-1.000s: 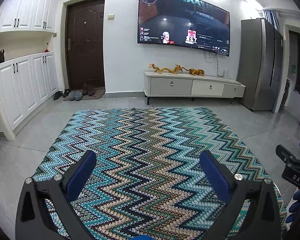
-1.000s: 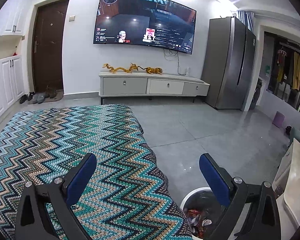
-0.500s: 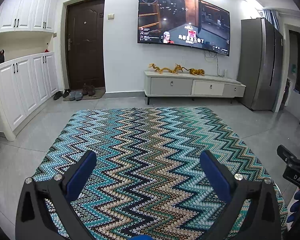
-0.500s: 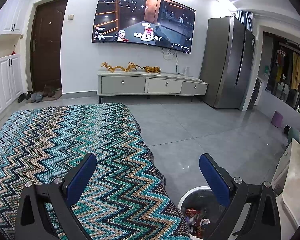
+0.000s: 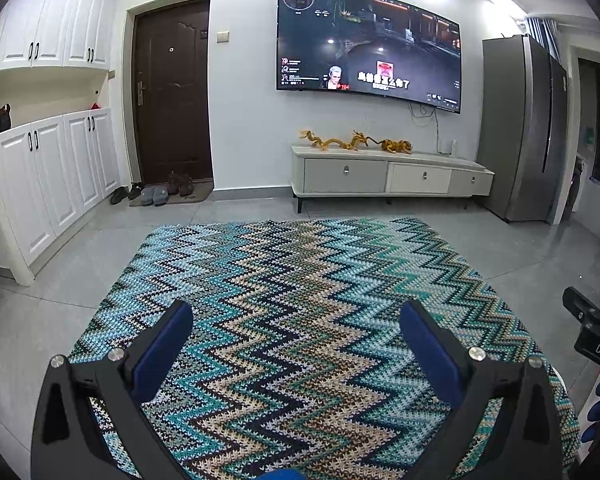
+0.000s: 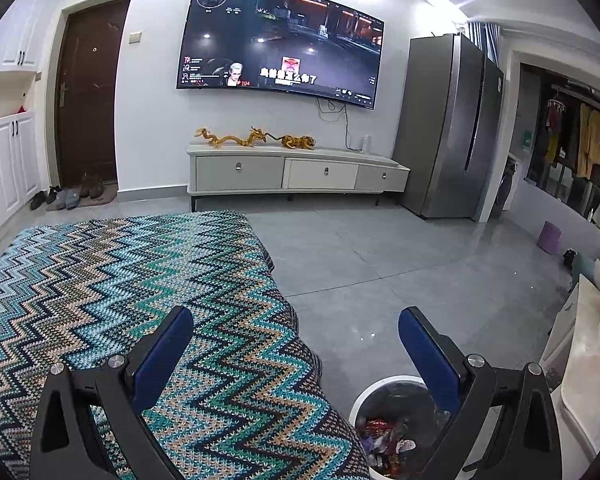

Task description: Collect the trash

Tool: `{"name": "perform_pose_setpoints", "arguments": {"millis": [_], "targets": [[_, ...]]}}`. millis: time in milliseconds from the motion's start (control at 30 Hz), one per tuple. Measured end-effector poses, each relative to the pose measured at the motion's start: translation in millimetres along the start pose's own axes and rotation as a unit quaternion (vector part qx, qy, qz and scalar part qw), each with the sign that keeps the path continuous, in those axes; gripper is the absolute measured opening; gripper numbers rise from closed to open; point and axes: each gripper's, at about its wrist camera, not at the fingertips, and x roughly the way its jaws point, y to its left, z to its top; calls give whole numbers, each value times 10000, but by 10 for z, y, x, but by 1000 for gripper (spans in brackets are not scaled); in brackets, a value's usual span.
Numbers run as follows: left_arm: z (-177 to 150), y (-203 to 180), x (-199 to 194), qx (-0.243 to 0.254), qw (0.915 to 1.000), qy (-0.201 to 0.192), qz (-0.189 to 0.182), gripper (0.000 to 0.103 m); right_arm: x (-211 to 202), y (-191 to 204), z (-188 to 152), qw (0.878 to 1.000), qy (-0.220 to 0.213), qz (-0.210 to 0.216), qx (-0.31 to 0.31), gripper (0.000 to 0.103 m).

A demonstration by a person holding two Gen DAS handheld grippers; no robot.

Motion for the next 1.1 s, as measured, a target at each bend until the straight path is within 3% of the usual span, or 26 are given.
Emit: {"name": "perform_pose_setpoints", "arguments": {"millis": [1100], "targets": [[37,98,378,54,9995,282,131,103,330,282,124,9991,310,246,-134,103]]}}
